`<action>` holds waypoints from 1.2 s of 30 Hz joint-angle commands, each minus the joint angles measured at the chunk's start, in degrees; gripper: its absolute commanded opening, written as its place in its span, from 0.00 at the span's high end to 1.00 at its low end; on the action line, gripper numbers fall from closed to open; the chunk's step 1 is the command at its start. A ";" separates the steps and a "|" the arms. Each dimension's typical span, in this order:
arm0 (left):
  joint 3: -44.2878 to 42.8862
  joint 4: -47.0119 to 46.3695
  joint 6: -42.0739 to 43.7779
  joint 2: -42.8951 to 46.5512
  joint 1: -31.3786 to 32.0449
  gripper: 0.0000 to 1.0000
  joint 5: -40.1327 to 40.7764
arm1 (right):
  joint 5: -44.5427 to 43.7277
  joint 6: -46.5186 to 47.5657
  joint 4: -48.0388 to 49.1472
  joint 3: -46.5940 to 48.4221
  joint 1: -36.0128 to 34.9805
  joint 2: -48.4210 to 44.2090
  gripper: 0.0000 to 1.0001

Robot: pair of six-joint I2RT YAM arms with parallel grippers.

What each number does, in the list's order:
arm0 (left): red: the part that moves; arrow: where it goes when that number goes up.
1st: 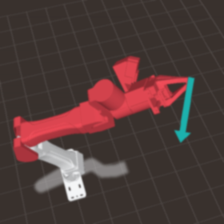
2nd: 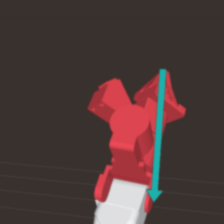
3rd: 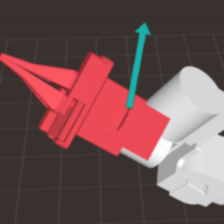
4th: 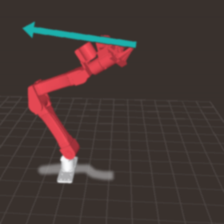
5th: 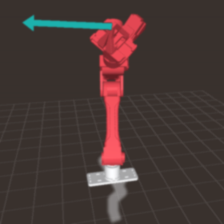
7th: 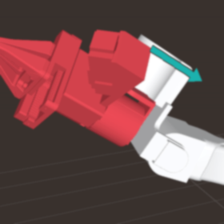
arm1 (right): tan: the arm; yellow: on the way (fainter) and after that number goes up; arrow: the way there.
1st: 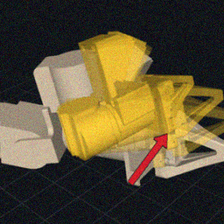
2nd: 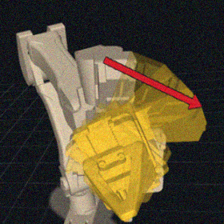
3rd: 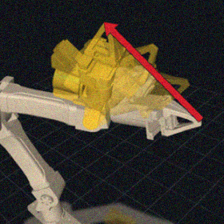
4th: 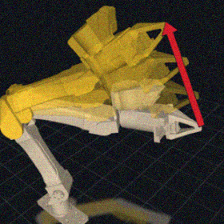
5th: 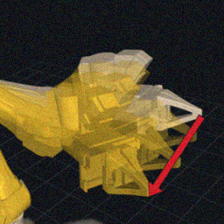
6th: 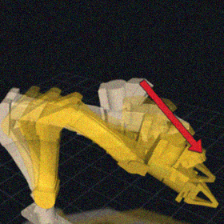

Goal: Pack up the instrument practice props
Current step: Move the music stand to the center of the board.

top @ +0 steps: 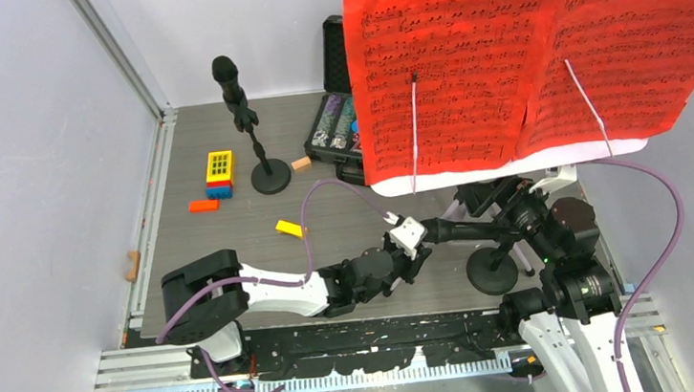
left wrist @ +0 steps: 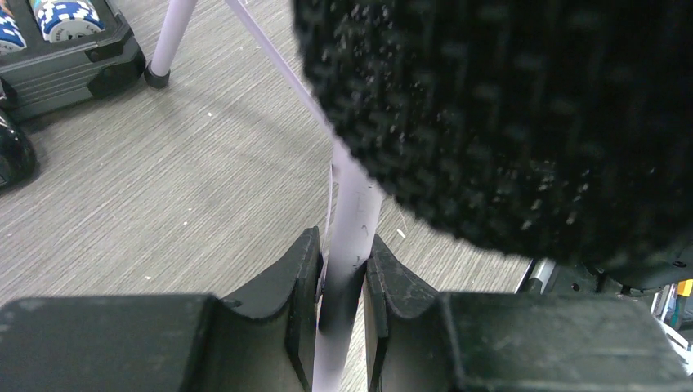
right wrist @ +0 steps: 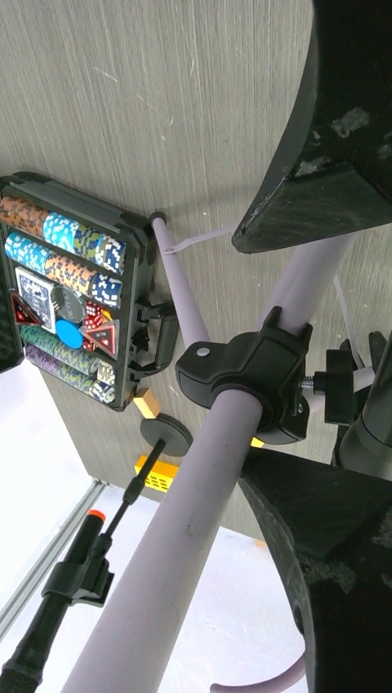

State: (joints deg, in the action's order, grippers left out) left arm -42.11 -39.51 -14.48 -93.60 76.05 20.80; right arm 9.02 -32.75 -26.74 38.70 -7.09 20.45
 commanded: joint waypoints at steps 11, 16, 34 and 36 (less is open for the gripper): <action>1.33 18.68 -1.64 -2.64 0.45 1.00 2.21 | 4.60 -4.25 9.87 -5.77 -0.11 2.55 0.40; 2.77 21.10 -2.13 -0.51 0.70 1.00 4.74 | 5.10 -5.43 12.60 -7.54 -0.11 3.82 0.46; -2.17 29.68 -3.21 -3.19 12.08 1.00 12.55 | 11.46 -4.01 12.48 -7.45 -0.56 5.02 0.55; -2.63 29.49 -4.03 -3.66 13.05 1.00 12.96 | 11.51 -3.85 11.19 -7.07 -0.55 3.91 0.55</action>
State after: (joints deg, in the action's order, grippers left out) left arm -46.78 -24.60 -14.31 -92.68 82.70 40.64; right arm 23.44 -32.99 -8.05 31.92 -7.77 24.73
